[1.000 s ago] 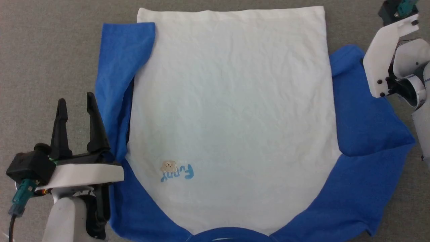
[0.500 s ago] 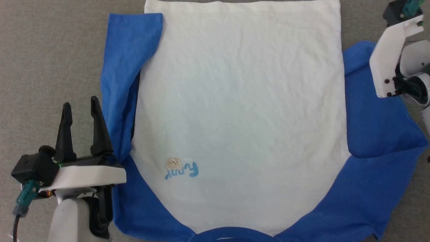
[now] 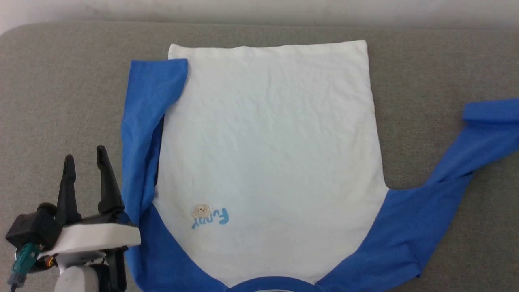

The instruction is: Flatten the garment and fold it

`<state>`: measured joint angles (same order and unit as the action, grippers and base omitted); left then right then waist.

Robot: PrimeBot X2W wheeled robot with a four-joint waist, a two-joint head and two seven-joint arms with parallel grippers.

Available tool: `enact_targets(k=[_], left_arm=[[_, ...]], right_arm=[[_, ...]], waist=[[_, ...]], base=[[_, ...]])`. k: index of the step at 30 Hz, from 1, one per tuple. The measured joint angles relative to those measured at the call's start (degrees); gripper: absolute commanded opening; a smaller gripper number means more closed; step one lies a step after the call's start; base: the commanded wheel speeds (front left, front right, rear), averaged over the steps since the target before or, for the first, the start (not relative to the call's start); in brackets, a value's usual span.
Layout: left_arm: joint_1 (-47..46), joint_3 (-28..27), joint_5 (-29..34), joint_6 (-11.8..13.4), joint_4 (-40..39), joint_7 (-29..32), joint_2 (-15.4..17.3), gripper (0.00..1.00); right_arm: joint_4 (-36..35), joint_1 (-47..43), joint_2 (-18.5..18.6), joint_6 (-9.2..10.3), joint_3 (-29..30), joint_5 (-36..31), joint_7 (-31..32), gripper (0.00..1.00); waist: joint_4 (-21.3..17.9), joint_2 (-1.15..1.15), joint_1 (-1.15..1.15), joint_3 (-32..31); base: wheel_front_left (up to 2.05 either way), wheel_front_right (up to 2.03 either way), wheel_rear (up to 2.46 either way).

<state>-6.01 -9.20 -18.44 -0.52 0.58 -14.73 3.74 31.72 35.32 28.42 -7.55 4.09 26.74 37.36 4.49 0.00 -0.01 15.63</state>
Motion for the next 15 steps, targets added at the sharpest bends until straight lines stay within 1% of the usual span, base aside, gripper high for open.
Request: enact_targets(k=[2, 5, 8, 10, 12, 15], left_arm=[[1.41, -0.41, 0.26, 0.02, -0.21, 0.00, -0.09, 1.00], [2.81, -0.80, 0.32, 0.07, -0.71, 0.00, -0.27, 1.00], [3.40, -0.81, 0.32, 0.07, -1.21, 0.00, -0.40, 1.00], [3.43, -0.63, 0.32, 0.07, -1.27, 0.00, -0.48, 1.00], [3.59, -0.48, 0.32, 0.07, -1.37, 0.00, -0.53, 1.00], [3.65, -0.43, 0.31, 0.07, -1.36, 0.00, -0.55, 1.00]], right_arm=[[0.29, -2.89, 0.48, 0.00, 4.94, -0.64, -0.34, 0.00], [0.05, -5.91, 0.97, 0.00, 11.79, -4.31, -0.63, 0.00], [-1.03, -7.56, 0.62, 0.00, 18.29, -8.13, -0.57, 0.00], [-2.02, -8.26, -0.33, 0.00, 22.05, -10.94, 0.01, 0.00], [-3.67, -9.24, -1.63, 0.00, 23.92, -13.67, 0.94, 0.00], [-7.43, -10.43, -3.91, 0.01, 23.86, -14.70, 1.96, 0.00]], waist=[[-0.83, 0.00, -0.01, -1.38], [-2.18, 0.00, -0.01, -3.10], [-3.43, 0.00, -0.01, -4.35], [-3.96, 0.00, -0.01, -5.06], [-4.20, 0.00, -0.01, -5.68], [-4.19, 0.00, 0.00, -6.40]], base=[[0.00, 0.00, 0.00], [0.00, 0.00, 0.00], [0.00, 0.00, 0.00], [0.00, 0.00, 0.00], [0.00, 0.00, 0.00], [0.00, 0.00, 0.00]])
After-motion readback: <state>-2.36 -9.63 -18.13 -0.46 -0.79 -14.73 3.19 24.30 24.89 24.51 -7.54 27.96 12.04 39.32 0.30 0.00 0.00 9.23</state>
